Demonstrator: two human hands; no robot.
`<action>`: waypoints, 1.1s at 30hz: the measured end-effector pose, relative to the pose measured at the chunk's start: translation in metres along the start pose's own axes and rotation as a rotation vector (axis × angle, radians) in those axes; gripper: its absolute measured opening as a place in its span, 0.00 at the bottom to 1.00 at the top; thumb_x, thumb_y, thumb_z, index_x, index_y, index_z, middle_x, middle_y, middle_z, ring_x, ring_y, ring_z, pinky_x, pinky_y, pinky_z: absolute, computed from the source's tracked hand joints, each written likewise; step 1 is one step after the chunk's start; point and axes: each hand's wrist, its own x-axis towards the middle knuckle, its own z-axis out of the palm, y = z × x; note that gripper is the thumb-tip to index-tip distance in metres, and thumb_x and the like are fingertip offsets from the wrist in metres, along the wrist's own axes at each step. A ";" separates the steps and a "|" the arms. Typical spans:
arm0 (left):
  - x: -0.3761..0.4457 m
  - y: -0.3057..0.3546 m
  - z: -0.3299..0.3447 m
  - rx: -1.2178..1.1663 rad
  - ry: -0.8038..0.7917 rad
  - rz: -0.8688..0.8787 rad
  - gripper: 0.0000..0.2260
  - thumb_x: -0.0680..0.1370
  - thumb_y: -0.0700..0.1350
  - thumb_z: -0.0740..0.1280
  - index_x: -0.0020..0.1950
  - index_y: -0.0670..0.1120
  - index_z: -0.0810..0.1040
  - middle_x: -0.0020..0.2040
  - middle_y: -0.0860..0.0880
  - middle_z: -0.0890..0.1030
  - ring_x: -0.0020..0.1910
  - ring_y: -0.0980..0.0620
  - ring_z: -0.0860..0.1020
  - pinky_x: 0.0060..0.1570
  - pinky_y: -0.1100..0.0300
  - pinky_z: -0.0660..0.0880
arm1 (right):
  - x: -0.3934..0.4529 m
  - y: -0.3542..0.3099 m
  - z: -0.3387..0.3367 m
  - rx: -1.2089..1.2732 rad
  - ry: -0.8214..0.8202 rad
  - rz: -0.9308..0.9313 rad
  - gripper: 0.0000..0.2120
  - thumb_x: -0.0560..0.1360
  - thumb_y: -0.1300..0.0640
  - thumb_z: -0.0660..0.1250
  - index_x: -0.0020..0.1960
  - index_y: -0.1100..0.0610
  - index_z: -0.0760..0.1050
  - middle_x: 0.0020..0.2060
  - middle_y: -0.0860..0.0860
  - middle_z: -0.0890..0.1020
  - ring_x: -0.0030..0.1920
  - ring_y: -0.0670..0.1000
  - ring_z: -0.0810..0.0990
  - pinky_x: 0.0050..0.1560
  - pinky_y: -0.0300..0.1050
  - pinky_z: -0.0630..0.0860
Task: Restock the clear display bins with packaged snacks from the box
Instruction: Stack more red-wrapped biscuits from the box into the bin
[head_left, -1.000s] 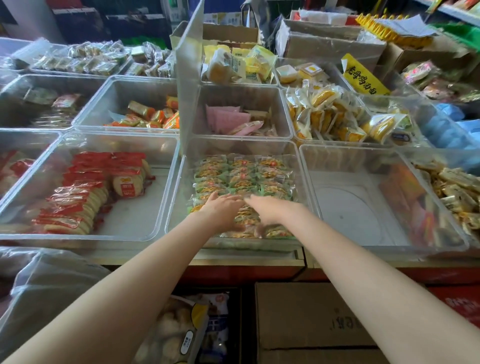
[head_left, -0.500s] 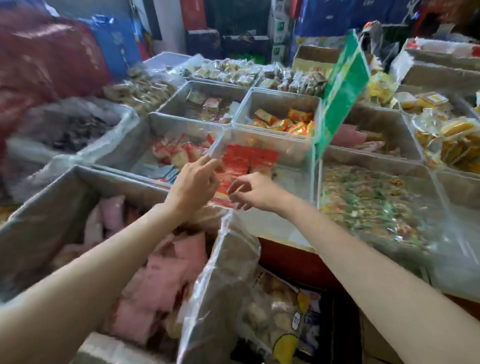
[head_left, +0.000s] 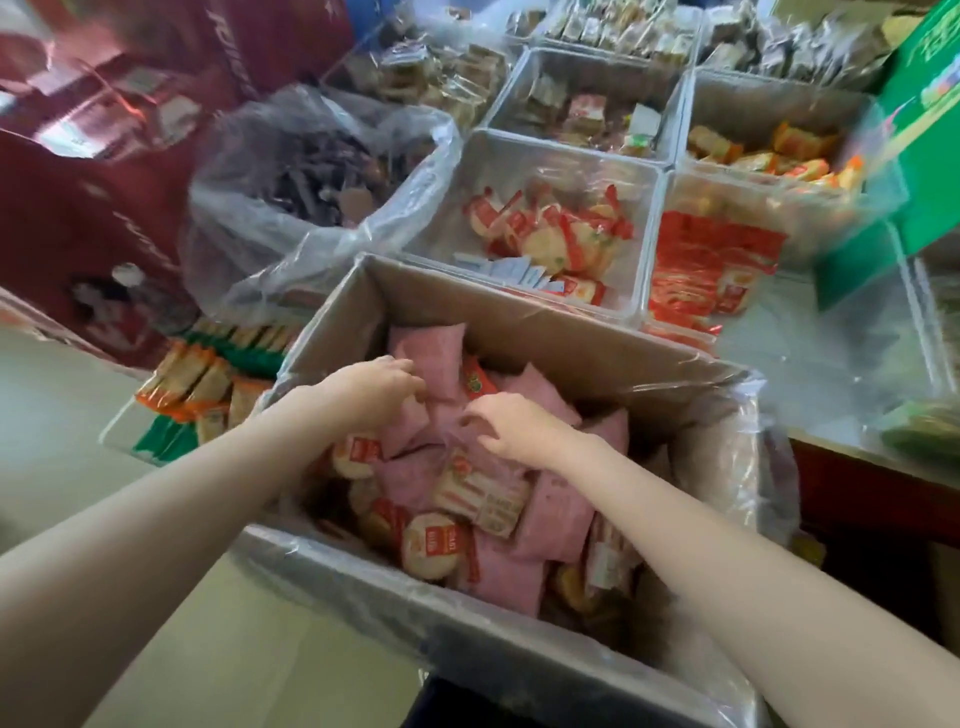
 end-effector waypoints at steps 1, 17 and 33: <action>-0.002 -0.009 0.009 0.033 -0.050 -0.015 0.16 0.78 0.41 0.60 0.65 0.46 0.71 0.62 0.47 0.71 0.62 0.47 0.72 0.59 0.58 0.66 | 0.007 -0.007 0.009 -0.110 -0.070 -0.051 0.19 0.76 0.62 0.61 0.67 0.58 0.70 0.63 0.55 0.74 0.65 0.56 0.70 0.62 0.48 0.68; 0.024 -0.009 0.076 0.045 -0.507 -0.189 0.25 0.79 0.46 0.63 0.72 0.37 0.61 0.71 0.41 0.67 0.69 0.43 0.68 0.66 0.53 0.67 | 0.016 -0.001 0.045 -0.722 -0.291 -0.050 0.17 0.76 0.63 0.59 0.64 0.59 0.73 0.67 0.58 0.70 0.71 0.59 0.61 0.70 0.57 0.54; 0.000 -0.022 0.013 -0.044 -0.268 -0.043 0.13 0.72 0.46 0.70 0.56 0.45 0.78 0.41 0.50 0.76 0.48 0.46 0.78 0.43 0.56 0.73 | 0.021 -0.055 0.097 -0.612 -0.307 -0.405 0.19 0.77 0.61 0.59 0.68 0.59 0.69 0.75 0.58 0.53 0.72 0.60 0.55 0.62 0.52 0.66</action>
